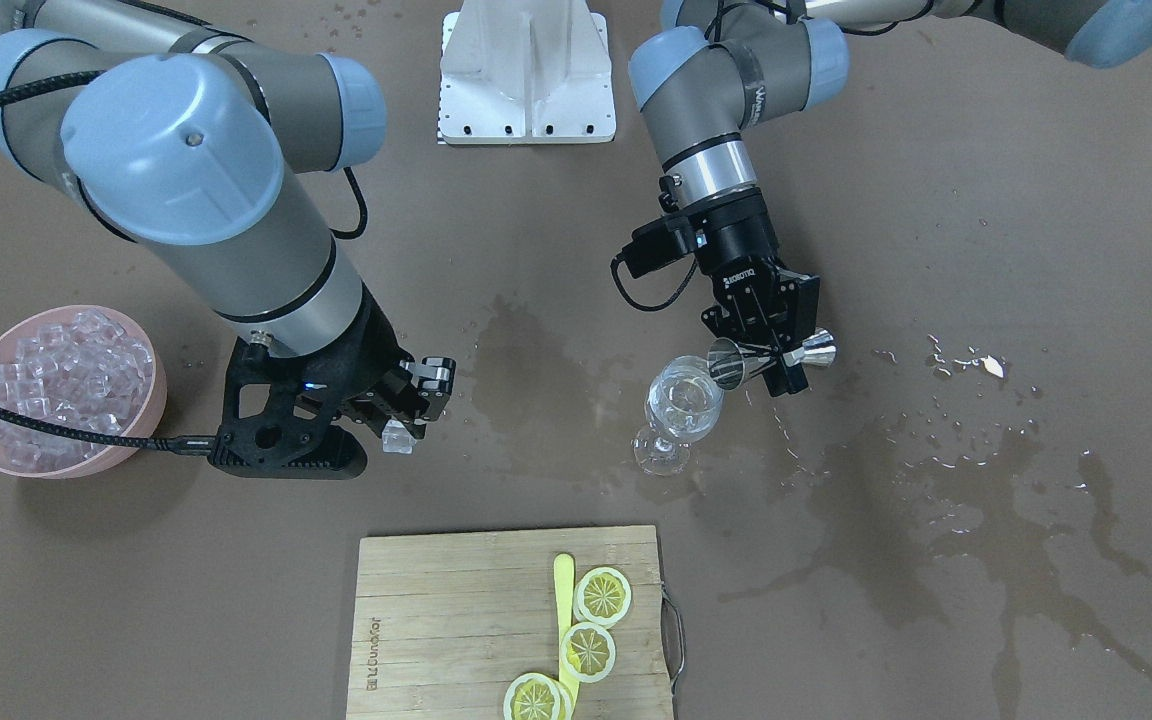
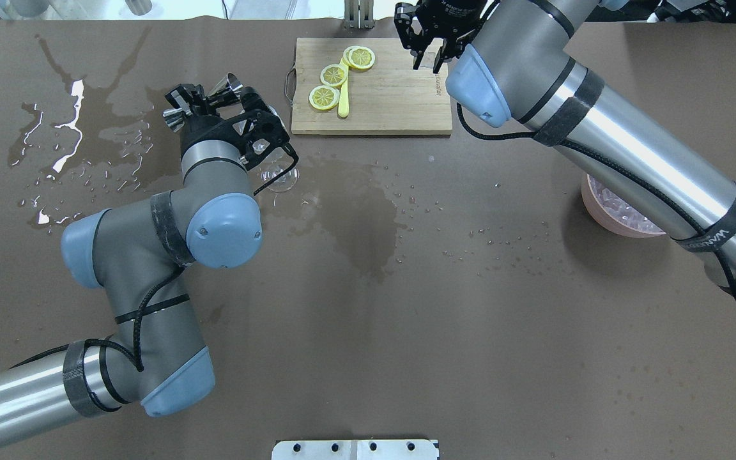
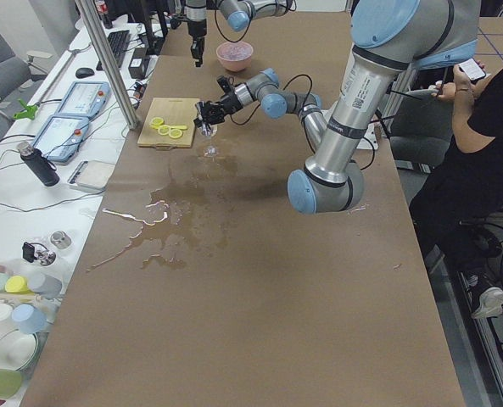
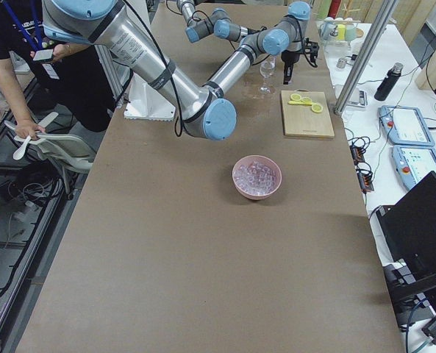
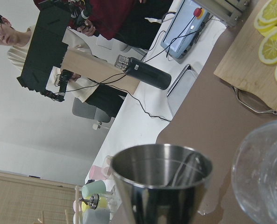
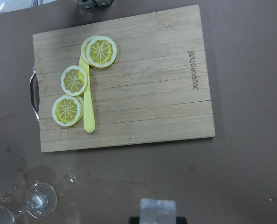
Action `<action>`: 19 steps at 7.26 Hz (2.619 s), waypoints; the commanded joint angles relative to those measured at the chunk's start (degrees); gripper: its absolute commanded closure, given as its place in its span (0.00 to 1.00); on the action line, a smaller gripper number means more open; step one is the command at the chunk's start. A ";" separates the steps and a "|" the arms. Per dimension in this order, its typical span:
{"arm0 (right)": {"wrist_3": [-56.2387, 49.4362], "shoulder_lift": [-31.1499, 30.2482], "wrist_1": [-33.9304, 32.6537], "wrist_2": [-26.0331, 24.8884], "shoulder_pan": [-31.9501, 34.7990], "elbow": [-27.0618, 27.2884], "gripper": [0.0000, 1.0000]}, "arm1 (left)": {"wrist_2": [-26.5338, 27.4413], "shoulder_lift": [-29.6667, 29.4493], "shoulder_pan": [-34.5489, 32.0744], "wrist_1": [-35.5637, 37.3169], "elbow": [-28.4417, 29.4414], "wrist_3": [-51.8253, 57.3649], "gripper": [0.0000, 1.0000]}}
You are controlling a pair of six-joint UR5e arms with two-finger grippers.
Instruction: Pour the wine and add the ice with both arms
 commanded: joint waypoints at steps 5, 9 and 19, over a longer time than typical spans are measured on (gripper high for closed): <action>-0.79 -0.18 0.00 1.30 1.08 0.00 1.00 | 0.16 0.15 -0.69 0.05 0.41 3.61 0.97; -0.88 -0.35 0.00 1.56 1.60 0.00 1.00 | 0.16 -0.02 -0.86 -0.04 0.94 6.07 0.97; -1.14 -0.79 0.00 1.92 2.66 0.00 1.00 | 0.86 -1.16 -1.56 -1.79 -0.02 8.63 0.97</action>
